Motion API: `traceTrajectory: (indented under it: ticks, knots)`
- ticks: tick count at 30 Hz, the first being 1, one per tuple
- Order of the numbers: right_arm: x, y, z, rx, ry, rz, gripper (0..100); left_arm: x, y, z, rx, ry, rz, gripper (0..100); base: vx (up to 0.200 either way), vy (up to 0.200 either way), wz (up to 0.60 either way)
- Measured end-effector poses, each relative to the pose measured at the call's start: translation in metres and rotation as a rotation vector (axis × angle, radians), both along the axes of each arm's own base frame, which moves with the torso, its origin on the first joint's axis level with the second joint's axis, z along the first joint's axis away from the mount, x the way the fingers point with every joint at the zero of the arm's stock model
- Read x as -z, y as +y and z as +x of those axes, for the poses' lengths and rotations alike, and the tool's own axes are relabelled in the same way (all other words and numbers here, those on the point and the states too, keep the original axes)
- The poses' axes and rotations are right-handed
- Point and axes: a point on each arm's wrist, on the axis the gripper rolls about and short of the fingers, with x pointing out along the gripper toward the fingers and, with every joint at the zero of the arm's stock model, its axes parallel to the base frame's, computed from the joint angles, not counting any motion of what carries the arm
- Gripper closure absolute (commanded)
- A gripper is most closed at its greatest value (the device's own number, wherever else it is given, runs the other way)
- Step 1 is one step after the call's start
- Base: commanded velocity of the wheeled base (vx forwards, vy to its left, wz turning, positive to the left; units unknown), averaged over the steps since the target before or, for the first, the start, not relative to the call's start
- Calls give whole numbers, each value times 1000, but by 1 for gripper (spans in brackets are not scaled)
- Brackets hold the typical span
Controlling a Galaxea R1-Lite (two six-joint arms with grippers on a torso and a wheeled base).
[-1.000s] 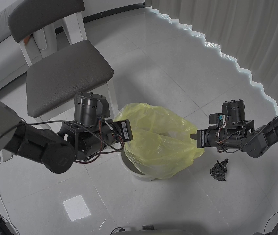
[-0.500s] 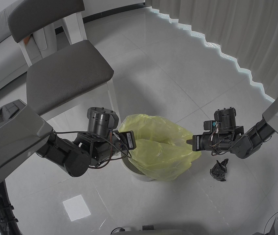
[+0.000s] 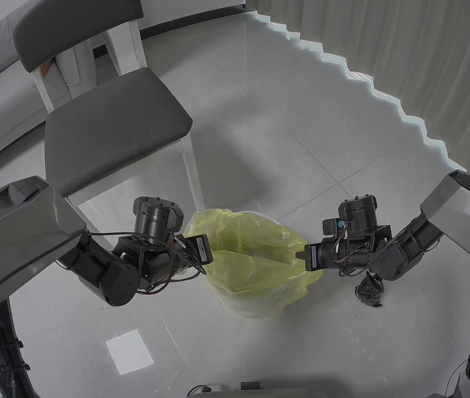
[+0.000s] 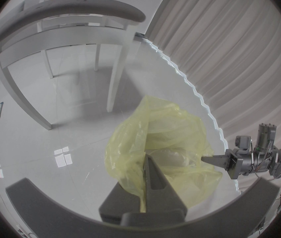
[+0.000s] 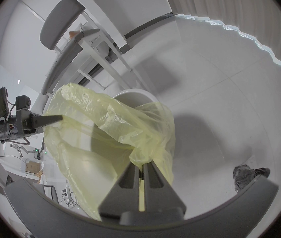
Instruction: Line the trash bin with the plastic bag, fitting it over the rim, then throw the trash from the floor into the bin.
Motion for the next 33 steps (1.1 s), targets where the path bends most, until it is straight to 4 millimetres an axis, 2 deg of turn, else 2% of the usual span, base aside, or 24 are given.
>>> traceTrajectory:
  ticks: [7,15,16,24,33]
  knots:
    - [4,12,4,-20,-6,3,100,8,21,8,-31,24,-5,100,0,0,0]
    - [7,9,5,-12,0,-2,100,20,23,16,-39,19,-10,100,0,0,0]
    - [7,7,6,-7,1,-4,0,23,22,17,-39,12,-14,100,0,0,0]
    - [3,-13,9,32,-7,-18,0,36,19,26,-42,-14,-27,100,0,0,0]
    - [-24,-17,6,32,-72,-8,0,24,7,38,-28,-85,-62,100,0,0,0]
